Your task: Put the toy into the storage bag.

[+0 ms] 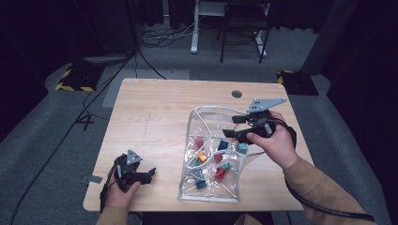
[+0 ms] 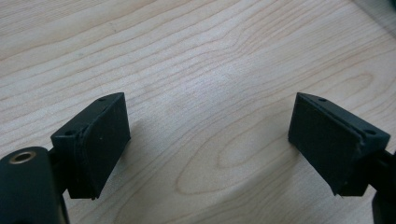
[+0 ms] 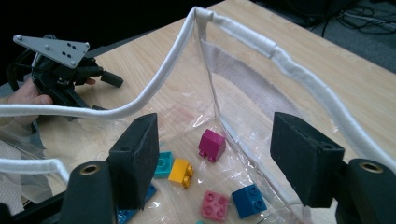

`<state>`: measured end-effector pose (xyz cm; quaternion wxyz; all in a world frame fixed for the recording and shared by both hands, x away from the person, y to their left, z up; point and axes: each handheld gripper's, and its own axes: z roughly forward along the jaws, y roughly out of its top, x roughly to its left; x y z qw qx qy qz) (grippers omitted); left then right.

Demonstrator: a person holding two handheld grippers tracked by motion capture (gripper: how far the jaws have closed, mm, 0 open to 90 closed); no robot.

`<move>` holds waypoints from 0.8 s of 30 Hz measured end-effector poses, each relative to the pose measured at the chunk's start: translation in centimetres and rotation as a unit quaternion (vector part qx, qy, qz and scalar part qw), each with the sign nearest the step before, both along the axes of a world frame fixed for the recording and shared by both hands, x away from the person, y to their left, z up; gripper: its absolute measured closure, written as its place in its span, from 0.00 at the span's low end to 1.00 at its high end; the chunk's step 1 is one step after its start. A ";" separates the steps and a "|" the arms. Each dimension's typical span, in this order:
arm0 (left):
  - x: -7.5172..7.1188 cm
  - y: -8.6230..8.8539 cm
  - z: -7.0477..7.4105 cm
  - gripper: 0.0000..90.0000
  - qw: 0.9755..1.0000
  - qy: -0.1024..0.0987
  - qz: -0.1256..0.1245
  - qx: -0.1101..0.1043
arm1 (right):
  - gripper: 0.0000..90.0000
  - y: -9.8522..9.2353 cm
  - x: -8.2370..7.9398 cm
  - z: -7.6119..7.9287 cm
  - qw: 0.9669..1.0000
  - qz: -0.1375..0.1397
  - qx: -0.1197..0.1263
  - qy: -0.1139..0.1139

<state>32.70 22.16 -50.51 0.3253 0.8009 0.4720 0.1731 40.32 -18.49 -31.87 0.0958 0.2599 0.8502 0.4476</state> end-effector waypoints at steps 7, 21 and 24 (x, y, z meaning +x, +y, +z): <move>0.0 0.0 0.0 0.14 1.000 0.000 0.000 -0.001 | 0.37 -2.0 -0.6 0.9 0.999 -0.016 0.019 -0.023; 0.0 0.0 0.0 0.14 1.000 0.000 0.000 -0.001 | 0.34 -7.7 -0.6 1.6 0.995 -0.075 0.020 -0.059; 0.0 0.0 0.0 0.14 1.000 0.000 0.000 -0.001 | 0.34 -8.4 -0.6 1.6 0.994 -0.085 0.024 -0.062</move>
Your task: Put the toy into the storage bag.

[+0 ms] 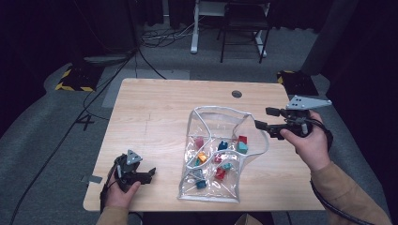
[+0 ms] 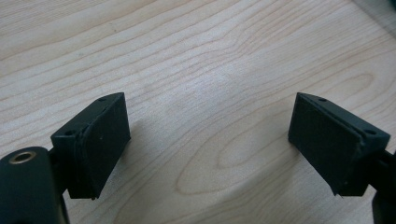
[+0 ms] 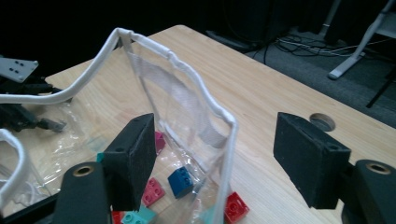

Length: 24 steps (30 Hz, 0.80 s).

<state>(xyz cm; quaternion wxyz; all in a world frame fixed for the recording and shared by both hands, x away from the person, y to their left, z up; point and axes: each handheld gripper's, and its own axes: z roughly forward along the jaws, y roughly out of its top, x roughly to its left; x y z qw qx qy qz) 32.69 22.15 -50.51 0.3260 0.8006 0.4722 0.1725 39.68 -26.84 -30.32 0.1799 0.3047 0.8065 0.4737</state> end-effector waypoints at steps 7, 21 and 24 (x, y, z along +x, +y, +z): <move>0.0 0.0 0.0 0.14 1.000 0.000 0.000 0.000 | 0.34 -2.6 0.3 -0.5 0.999 -0.032 0.004 -0.001; 0.0 0.0 0.0 0.14 1.000 0.000 0.000 0.000 | 0.34 -5.7 2.0 -4.3 0.997 -0.078 0.002 0.023; 0.0 0.0 0.0 0.14 1.000 0.000 0.000 0.000 | 0.34 -5.9 2.3 -5.3 0.997 -0.075 -0.011 0.025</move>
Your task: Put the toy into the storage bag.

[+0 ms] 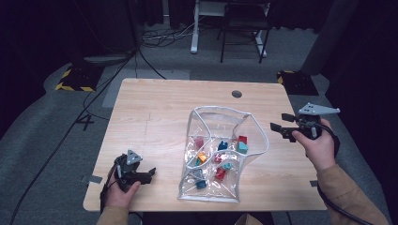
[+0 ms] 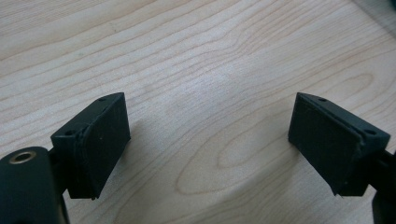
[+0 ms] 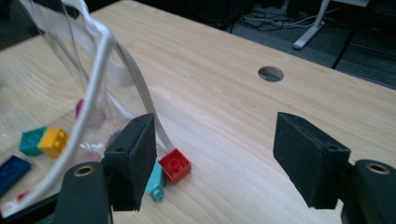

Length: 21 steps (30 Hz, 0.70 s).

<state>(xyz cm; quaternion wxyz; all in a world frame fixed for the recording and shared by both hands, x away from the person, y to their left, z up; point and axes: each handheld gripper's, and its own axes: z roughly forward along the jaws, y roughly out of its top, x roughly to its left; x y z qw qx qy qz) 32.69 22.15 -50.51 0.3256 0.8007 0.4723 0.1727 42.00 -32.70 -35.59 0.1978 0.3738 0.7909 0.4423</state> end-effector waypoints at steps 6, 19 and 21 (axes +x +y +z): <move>0.0 0.0 0.0 0.14 1.000 0.000 0.000 0.001 | 0.35 0.2 0.5 -2.3 1.000 0.006 -0.003 0.016; 0.0 0.0 0.0 0.14 1.000 0.000 0.000 0.000 | 0.36 1.1 0.4 -6.7 0.999 0.026 -0.003 0.044; 0.0 0.0 0.0 0.14 1.000 0.000 0.000 0.000 | 0.36 1.3 0.3 -7.3 0.998 0.031 -0.002 0.047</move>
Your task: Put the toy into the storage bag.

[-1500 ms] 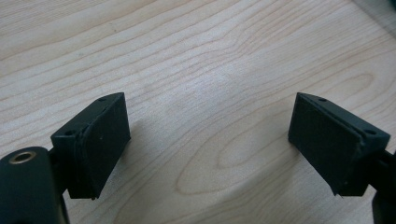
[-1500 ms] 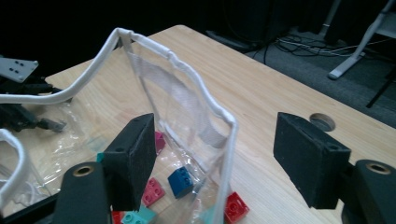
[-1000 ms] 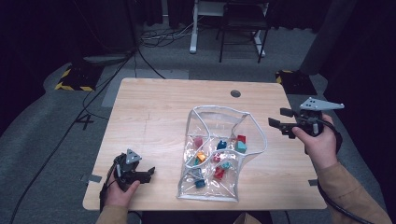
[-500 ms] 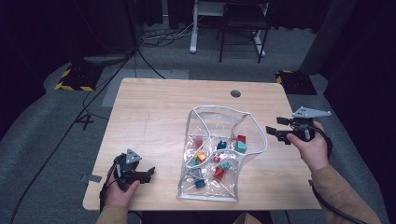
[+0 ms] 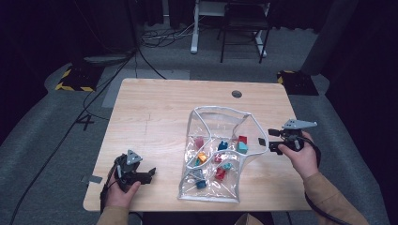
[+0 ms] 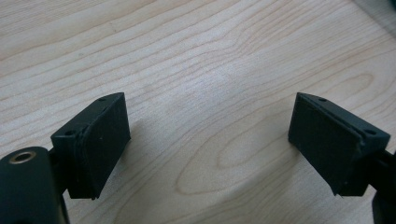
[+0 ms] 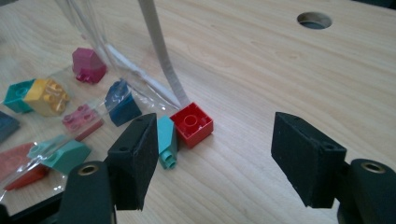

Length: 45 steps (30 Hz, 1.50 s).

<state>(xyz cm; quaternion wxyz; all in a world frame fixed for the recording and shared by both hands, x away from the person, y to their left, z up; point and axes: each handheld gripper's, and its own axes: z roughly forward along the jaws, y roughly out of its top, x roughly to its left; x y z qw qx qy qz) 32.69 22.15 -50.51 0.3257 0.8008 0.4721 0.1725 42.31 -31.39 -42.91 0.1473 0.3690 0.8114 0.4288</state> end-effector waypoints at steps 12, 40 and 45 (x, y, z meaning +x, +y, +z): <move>0.0 0.0 0.0 0.14 1.000 0.000 0.000 0.000 | 0.40 1.9 -0.7 -3.6 0.999 0.027 -0.011 0.017; 0.0 0.0 0.0 0.14 1.000 0.000 0.001 0.000 | 0.55 5.6 0.7 -7.1 0.996 0.080 -0.034 0.024; 0.0 0.0 0.0 0.14 1.000 0.001 0.001 0.000 | 0.55 5.7 1.4 -7.2 0.996 0.080 -0.027 0.023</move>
